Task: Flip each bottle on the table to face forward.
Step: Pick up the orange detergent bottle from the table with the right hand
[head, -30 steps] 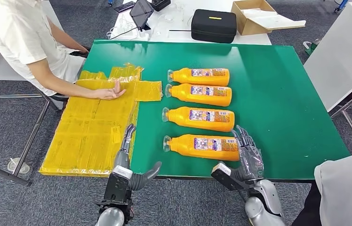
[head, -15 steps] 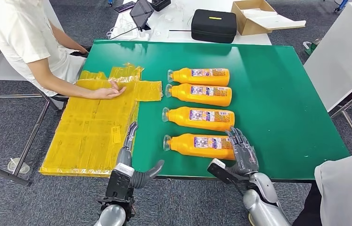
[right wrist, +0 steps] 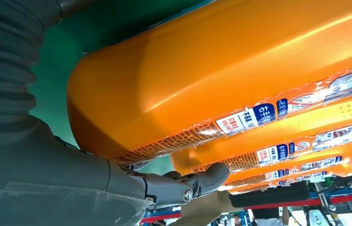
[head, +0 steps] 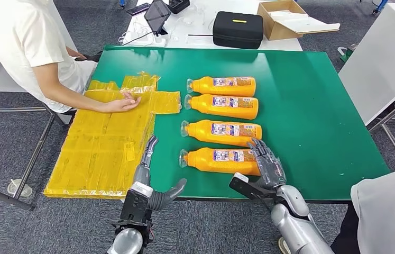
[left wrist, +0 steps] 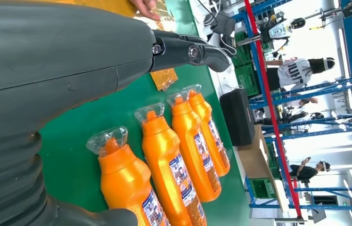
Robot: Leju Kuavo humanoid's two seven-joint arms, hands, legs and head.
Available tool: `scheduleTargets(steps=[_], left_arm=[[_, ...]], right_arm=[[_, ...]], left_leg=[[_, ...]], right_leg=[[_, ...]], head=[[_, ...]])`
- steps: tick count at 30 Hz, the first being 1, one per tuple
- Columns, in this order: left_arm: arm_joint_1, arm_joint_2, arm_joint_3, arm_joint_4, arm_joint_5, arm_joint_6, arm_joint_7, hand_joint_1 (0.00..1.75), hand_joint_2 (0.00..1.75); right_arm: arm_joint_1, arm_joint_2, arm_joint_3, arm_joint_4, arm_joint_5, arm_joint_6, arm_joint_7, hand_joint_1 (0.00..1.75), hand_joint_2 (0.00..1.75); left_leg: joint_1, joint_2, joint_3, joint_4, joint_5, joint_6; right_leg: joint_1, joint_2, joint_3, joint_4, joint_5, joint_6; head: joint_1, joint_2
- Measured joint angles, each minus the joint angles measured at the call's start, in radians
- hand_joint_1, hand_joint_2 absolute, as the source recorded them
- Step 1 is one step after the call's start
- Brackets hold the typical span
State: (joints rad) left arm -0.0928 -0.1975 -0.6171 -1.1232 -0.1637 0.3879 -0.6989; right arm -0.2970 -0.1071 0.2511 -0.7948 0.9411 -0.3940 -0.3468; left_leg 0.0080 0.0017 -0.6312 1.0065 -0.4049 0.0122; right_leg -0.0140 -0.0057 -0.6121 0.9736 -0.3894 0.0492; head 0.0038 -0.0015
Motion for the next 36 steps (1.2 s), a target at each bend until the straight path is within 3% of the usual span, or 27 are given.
scheduleTargets(steps=[1, 4, 5, 18, 32, 36], left_arm=[[0.0, 0.0, 0.0, 0.0, 0.0, 0.0, 0.0, 0.0, 1.75], [0.0, 0.0, -0.001, 0.001, 0.0, 0.0, 0.0, 0.0, 1.75], [0.0, 0.0, -0.001, 0.001, 0.0, 0.0, 0.0, 0.0, 1.75], [-0.013, -0.004, -0.015, 0.001, 0.016, -0.006, 0.0, 0.0, 1.75], [-0.014, -0.006, -0.019, 0.001, 0.017, -0.032, 0.003, 0.0, 1.75], [-0.013, -0.006, -0.019, -0.001, 0.021, -0.035, 0.003, 0.0, 1.75]], right_arm=[[-0.002, 0.0, 0.001, 0.002, 0.0, 0.0, 0.0, 0.34, 1.75], [-0.006, -0.002, 0.005, 0.009, -0.001, 0.005, 0.002, 1.65, 1.75], [-0.008, -0.003, 0.007, 0.011, -0.002, 0.012, 0.003, 1.75, 1.75], [-0.089, -0.049, 0.073, 0.068, -0.008, 0.175, 0.04, 1.75, 1.75], [-0.101, -0.091, 0.156, 0.067, 0.079, 0.185, 0.122, 1.75, 1.75], [-0.082, -0.094, 0.169, 0.039, 0.041, 0.175, 0.083, 1.75, 1.75]], left_leg=[[0.0, 0.0, 0.0, 0.0, 0.0, 0.0], [0.0, 0.0, 0.001, 0.0, 0.0, 0.0], [0.0, 0.0, 0.001, 0.0, 0.0, 0.0], [0.0, 0.005, 0.011, 0.0, -0.001, 0.0], [0.0, 0.004, 0.025, 0.0, -0.008, 0.002], [0.0, 0.004, 0.026, 0.0, -0.007, 0.003]], right_leg=[[0.0, 0.0, 0.0, 0.0, 0.0, 0.0], [0.0, 0.0, 0.001, 0.0, 0.0, 0.0], [0.0, 0.0, 0.001, 0.0, 0.0, 0.0], [0.0, 0.003, 0.008, -0.001, 0.001, -0.001], [0.0, 0.003, 0.014, -0.001, -0.007, 0.002], [0.0, 0.003, 0.023, -0.001, -0.005, 0.003]], head=[[0.0, 0.0], [0.0, 0.0], [0.0, 0.0], [0.0, 0.0], [0.0, 0.0], [0.0, 0.0]])
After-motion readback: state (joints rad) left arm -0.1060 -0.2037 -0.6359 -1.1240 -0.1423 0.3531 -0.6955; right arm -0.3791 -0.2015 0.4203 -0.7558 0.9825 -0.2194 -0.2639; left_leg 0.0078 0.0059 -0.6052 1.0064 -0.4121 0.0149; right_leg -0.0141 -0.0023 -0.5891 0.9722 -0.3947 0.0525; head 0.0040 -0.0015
